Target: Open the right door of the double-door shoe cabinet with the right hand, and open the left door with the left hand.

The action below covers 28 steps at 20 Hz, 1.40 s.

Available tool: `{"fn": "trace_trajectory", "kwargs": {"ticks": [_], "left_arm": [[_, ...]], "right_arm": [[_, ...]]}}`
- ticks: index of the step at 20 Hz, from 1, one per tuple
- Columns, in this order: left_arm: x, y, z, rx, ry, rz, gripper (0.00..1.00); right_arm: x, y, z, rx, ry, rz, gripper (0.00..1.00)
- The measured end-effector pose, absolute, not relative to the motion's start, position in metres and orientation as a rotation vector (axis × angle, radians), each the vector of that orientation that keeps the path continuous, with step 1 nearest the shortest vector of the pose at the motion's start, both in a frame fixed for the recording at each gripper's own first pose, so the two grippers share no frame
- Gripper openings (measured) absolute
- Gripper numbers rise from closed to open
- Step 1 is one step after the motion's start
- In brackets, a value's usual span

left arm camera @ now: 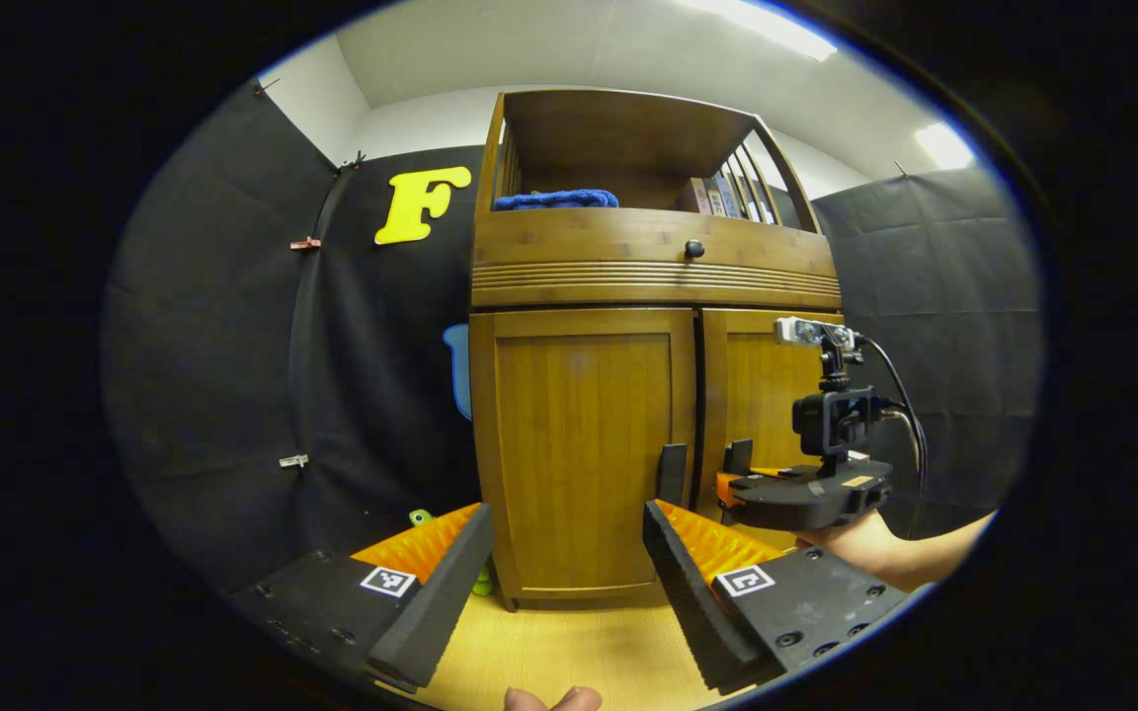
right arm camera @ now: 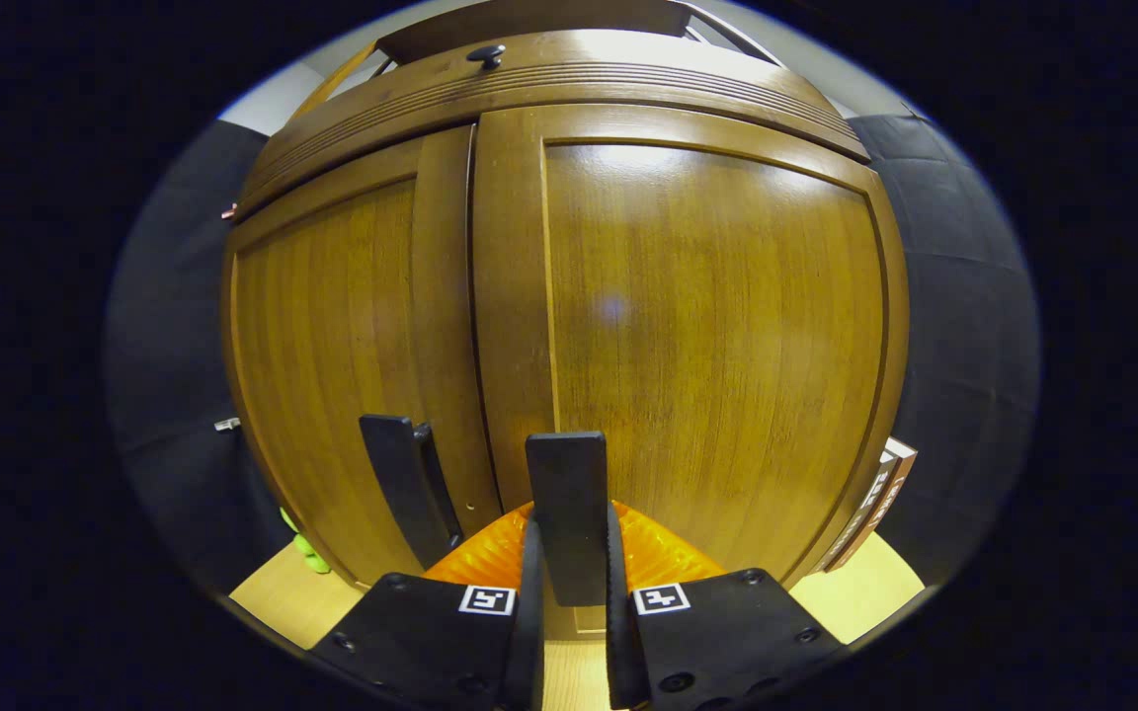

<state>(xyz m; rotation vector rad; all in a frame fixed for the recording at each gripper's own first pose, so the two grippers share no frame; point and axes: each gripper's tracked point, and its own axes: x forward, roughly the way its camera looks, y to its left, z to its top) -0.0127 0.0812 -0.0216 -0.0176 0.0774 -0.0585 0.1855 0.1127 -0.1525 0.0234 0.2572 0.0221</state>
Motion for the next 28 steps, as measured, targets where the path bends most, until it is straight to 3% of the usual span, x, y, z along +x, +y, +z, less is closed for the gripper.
{"fn": "trace_trajectory", "kwargs": {"ticks": [13,14,19,20,22,28], "left_arm": [[-0.019,0.018,-0.004,-0.020,0.038,-0.075,0.92],[-0.019,0.012,-0.004,-0.021,0.041,-0.075,0.97],[-0.025,-0.017,0.000,-0.016,0.041,-0.056,0.97],[-0.026,-0.021,0.000,-0.009,0.039,-0.055,0.92],[-0.024,-0.033,-0.001,-0.002,0.043,-0.054,0.95],[-0.014,-0.059,-0.007,-0.010,0.064,-0.051,0.95]], "right_arm": [[0.059,0.050,-0.127,0.073,0.248,0.133,0.28],[0.053,0.043,-0.127,0.080,0.250,0.136,0.28],[0.025,0.011,-0.121,0.089,0.259,0.132,0.28],[0.021,0.006,-0.121,0.106,0.260,0.132,0.28],[0.015,-0.007,-0.119,0.129,0.269,0.144,0.24],[0.000,-0.049,-0.111,0.110,0.265,0.138,0.27]]}}
